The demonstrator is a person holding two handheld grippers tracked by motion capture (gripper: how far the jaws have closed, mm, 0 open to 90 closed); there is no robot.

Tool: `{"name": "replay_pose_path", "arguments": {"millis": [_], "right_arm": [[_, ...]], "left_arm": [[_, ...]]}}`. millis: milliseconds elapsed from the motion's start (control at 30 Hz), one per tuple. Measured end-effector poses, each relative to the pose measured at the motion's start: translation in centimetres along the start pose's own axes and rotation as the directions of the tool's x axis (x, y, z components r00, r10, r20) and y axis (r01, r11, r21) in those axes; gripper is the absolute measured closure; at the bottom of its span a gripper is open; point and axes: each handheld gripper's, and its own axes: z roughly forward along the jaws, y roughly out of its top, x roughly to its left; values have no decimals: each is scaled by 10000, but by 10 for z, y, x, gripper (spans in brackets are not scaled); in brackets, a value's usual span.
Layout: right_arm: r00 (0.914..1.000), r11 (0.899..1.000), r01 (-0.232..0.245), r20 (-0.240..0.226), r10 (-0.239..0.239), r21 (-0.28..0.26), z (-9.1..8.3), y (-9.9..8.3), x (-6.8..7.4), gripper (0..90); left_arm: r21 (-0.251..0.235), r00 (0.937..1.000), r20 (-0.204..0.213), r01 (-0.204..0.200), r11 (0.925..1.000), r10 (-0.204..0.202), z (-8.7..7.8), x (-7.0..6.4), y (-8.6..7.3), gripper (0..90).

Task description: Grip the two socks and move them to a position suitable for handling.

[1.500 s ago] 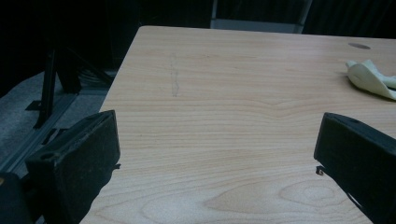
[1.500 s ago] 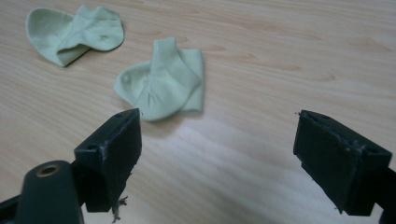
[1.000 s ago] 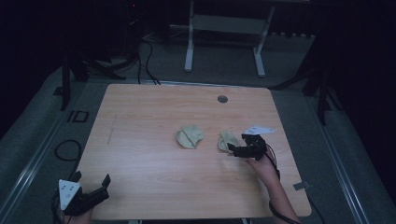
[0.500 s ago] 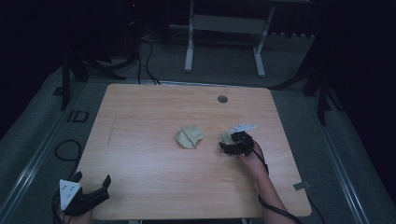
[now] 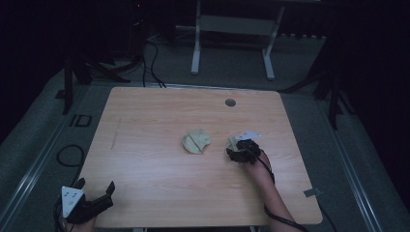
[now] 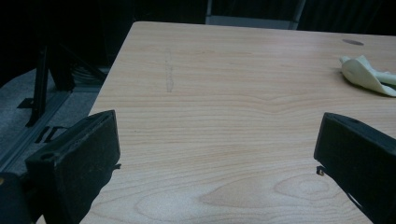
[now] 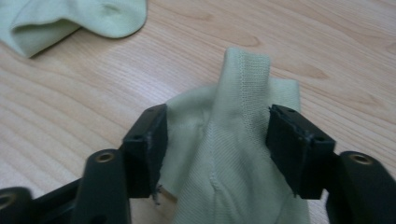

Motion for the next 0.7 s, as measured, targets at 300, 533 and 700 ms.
{"name": "replay_pose_path", "arguments": {"millis": [300, 533, 700], "right_arm": [[9958, 10000, 54, 915, -52, -20, -2, 0, 4, 765], [9991, 9999, -65, 410, 69, -91, -20, 14, 2, 792], [9998, 9976, -186, 62, 191, -667, -46, 28, 5, 792]], "left_arm": [[41, 10000, -3, -29, 10000, 29, 0, 0, 0, 5], [36, 10000, -1, 13, 10000, -13, 0, 0, 0, 5], [39, 10000, -12, -15, 10000, 15, 1, -1, 0, 5]]}}
